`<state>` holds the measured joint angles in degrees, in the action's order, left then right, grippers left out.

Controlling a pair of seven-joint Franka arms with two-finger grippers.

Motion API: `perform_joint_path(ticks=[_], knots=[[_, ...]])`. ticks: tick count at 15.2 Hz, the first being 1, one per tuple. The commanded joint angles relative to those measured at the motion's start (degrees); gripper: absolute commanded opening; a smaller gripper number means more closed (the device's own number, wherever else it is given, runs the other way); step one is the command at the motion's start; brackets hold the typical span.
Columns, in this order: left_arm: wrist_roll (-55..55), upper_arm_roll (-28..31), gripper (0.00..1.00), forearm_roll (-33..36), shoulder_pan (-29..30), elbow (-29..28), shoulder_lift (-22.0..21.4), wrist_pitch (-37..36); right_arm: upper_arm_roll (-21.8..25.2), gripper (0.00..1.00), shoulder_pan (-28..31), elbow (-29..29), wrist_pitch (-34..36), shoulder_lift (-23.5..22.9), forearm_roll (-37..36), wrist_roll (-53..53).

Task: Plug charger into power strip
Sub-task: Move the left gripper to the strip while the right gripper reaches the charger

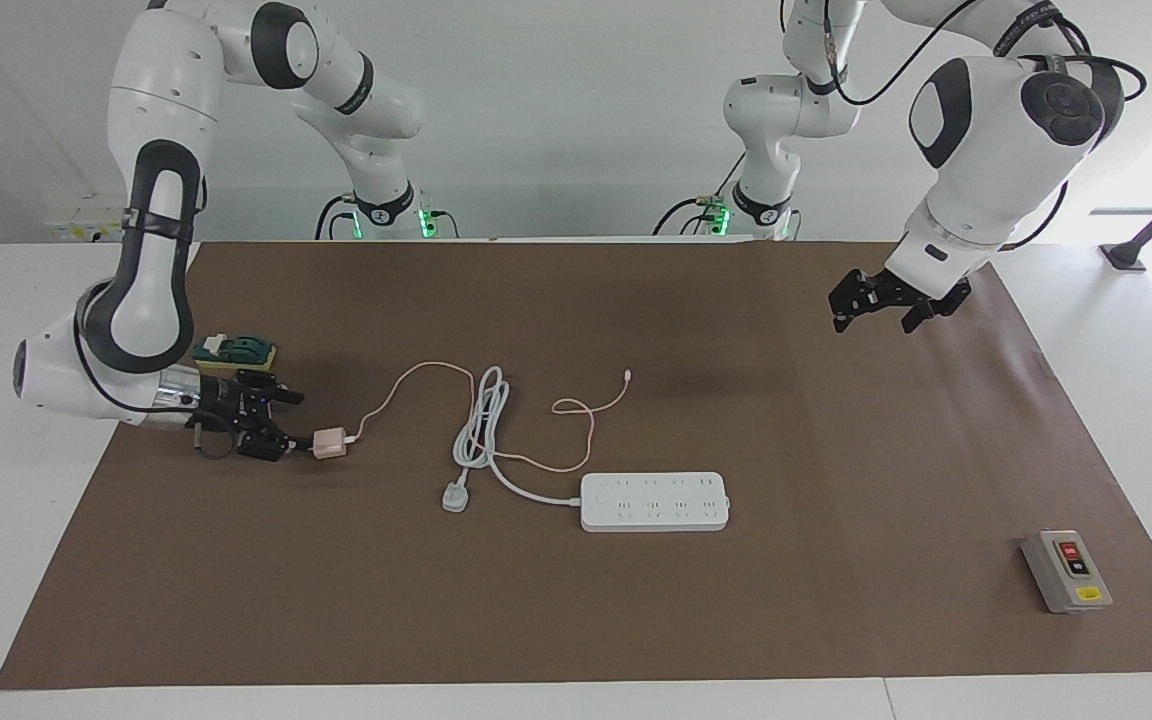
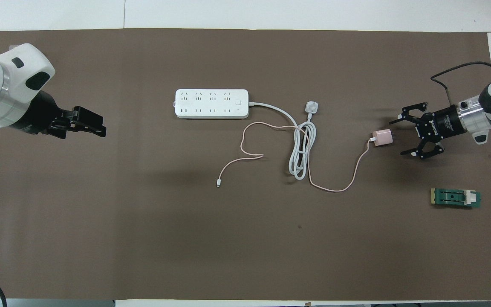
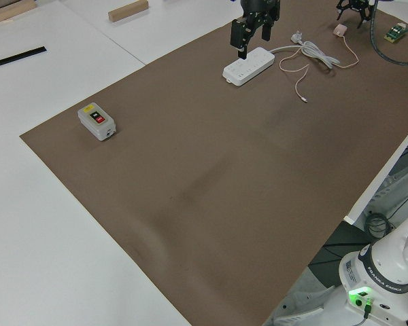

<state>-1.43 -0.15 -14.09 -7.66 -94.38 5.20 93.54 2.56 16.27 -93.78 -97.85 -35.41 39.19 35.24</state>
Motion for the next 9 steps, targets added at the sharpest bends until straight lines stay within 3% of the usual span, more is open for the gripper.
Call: perform_joint_path(ticks=[1, 6, 9], knots=[[2.9, 0.4, 1.0, -12.1, 1.9, -0.4, 2.0, -0.6, -0.2, 1.0, 0.3, 5.1, 2.3, -4.6, 1.9, 2.5], [8.7, 0.4, 1.0, -36.2, 3.7, -2.7, 5.4, -0.4, -0.1, 1.0, 0.9, 5.3, 5.3, -5.1, 5.0, 2.5], [17.6, 0.1, 1.0, -49.6, 3.7, -4.1, 10.0, 0.7, -0.2, 1.0, 1.0, 4.8, 5.3, -5.0, 5.0, 2.2]])
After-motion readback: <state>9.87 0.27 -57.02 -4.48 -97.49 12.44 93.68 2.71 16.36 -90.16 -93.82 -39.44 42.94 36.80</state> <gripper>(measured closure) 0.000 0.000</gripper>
